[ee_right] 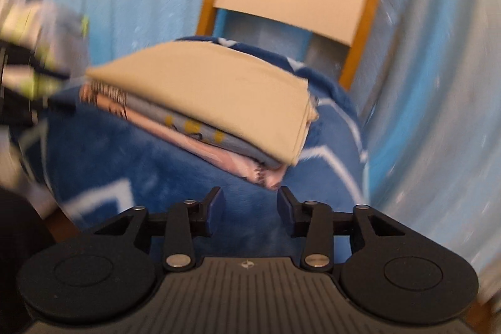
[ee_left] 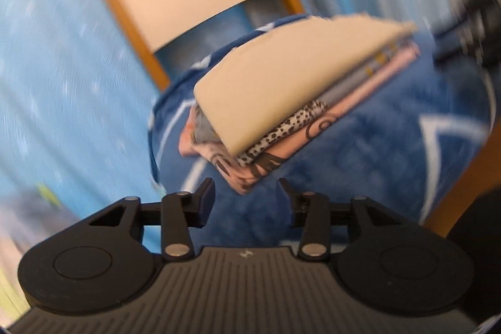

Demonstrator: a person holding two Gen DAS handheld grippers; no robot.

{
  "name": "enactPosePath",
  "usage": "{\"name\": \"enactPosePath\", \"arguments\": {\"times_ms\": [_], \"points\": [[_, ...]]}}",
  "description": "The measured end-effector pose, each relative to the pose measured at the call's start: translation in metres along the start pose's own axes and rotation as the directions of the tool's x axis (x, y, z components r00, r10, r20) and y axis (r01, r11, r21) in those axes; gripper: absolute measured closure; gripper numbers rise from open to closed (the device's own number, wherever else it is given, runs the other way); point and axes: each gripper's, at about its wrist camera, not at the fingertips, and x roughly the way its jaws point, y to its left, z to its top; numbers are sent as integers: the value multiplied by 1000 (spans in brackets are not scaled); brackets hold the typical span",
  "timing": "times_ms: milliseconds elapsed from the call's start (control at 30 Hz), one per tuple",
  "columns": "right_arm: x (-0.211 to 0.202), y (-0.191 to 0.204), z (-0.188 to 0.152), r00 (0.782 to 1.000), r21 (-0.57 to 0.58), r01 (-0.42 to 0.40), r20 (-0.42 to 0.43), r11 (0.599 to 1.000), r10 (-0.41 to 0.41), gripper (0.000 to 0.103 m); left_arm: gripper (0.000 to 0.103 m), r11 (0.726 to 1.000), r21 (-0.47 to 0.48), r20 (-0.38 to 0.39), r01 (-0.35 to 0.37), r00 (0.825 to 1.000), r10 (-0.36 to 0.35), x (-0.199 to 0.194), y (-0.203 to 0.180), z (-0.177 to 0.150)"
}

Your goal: Fold clothes

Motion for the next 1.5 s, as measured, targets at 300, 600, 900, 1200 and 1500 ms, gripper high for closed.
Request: {"name": "enactPosePath", "arguments": {"times_ms": [300,600,900,1200,1500], "points": [[4,8,-10,1000,271,29,0,962,-30,30,37,965,-263,-49,13,998,-26,11,-6,-4],[6,34,-11,984,189,169,17,967,-175,9,10,952,-306,-51,-13,999,-3,12,-14,-5],[13,26,-18,986,254,167,-15,953,-168,2,1,945,-327,-50,4,999,-22,18,-14,-8],[16,29,-13,984,252,178,-25,951,-177,0,0,938,-346,-46,-7,999,-9,20,-15,-8],[18,30,-15,983,253,180,-14,950,-183,0,0,933,-359,-49,-2,999,-17,21,-12,-8]]}}
